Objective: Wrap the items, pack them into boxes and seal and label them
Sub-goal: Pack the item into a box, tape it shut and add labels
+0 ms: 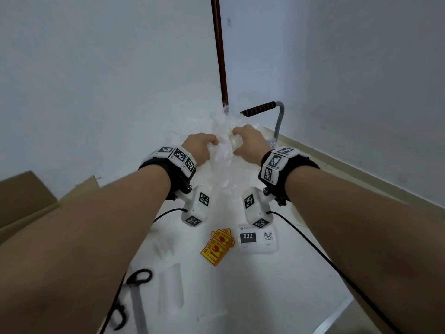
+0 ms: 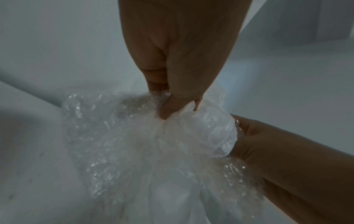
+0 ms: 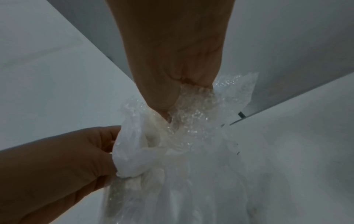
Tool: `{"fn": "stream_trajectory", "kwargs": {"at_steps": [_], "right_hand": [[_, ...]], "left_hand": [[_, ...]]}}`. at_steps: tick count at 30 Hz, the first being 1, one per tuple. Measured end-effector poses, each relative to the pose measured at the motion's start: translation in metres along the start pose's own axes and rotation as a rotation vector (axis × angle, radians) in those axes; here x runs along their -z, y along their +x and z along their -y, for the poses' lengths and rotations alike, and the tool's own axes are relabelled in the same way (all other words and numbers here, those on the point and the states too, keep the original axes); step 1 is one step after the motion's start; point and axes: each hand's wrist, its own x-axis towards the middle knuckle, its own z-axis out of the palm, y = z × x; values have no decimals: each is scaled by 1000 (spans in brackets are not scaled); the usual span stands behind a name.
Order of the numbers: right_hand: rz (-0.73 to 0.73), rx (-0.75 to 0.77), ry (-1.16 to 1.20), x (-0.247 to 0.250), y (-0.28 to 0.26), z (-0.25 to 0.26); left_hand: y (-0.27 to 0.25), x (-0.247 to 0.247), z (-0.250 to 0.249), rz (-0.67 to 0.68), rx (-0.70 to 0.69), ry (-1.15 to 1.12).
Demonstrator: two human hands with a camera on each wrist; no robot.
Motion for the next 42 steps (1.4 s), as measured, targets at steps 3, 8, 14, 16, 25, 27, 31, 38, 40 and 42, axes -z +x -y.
{"fn": "stream_trajectory", "kwargs": {"at_steps": [3,8,14,16,25,27,31,38,40,42], "right_hand": [[-71,72,66,16,-10,35],[-186,203,160,29,-37,101],[-297,302,368,15,-80,176],[-328,340,412,11,-94,201],[-352,520,525,-16,-157,301],[-337,561,514,-24,-170,318],[-330,684,461,-44,-191,345],[-223,771,283,-92,-215,353],[-161,760,233,-103,-221,349],[-101,735,187,-113,-228,345]], "left_hand": [[-21,42,1,-103,-23,14],[-67,107,6,-255,1,40],[-141,163,23,-390,-7,64],[-167,181,28,-442,-9,56],[-278,231,62,-624,-19,114],[-301,234,73,-655,10,112],[-343,232,96,-702,70,91],[-394,193,125,-665,217,86],[-403,178,130,-604,287,84],[-410,165,134,-539,332,70]]}}
